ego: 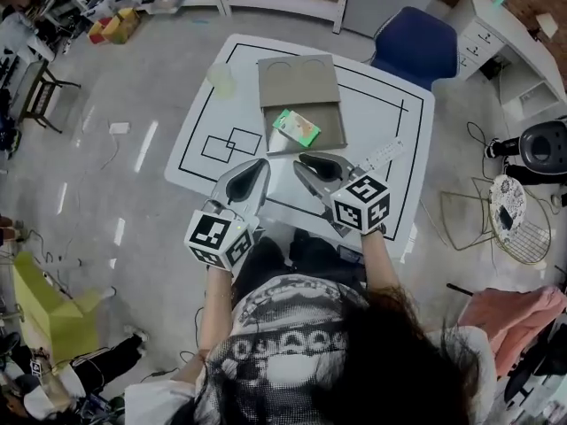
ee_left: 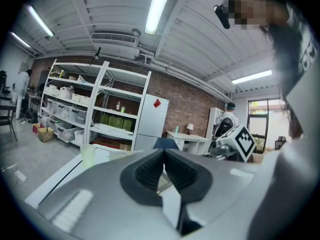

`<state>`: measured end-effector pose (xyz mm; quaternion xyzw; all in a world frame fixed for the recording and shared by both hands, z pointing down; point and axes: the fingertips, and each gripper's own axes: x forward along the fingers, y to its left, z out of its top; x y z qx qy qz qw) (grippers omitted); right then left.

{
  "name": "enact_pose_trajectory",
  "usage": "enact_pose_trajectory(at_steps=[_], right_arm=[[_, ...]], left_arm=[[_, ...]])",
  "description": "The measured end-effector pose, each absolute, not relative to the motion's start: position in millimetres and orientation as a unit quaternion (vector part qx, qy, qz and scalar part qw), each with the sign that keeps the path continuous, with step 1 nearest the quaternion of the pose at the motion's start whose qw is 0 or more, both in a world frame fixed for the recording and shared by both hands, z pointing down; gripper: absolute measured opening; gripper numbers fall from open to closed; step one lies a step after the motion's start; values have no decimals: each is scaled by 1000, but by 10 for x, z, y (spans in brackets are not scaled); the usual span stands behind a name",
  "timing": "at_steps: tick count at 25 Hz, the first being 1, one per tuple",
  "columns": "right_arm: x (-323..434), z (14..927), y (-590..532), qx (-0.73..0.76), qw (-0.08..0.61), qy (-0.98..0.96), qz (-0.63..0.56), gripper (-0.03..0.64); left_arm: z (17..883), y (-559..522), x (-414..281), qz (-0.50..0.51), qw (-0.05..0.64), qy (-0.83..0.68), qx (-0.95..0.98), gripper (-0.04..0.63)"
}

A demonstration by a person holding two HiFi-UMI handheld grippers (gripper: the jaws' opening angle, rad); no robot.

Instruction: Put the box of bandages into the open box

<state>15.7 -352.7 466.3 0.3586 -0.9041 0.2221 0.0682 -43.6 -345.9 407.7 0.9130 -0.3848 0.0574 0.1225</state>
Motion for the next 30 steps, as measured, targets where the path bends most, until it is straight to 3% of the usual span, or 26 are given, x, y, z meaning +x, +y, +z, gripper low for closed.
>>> enact_pose_trajectory(at_steps=[8, 30], right_arm=[[-11, 4512, -3295, 411, 40, -883, 223, 0], [-246, 4448, -3065, 476, 54, -854, 204, -2]], left_arm=[[4017, -3312, -573, 56, 122, -340, 931, 0], [3986, -3181, -730, 58, 118, -260, 957, 0]])
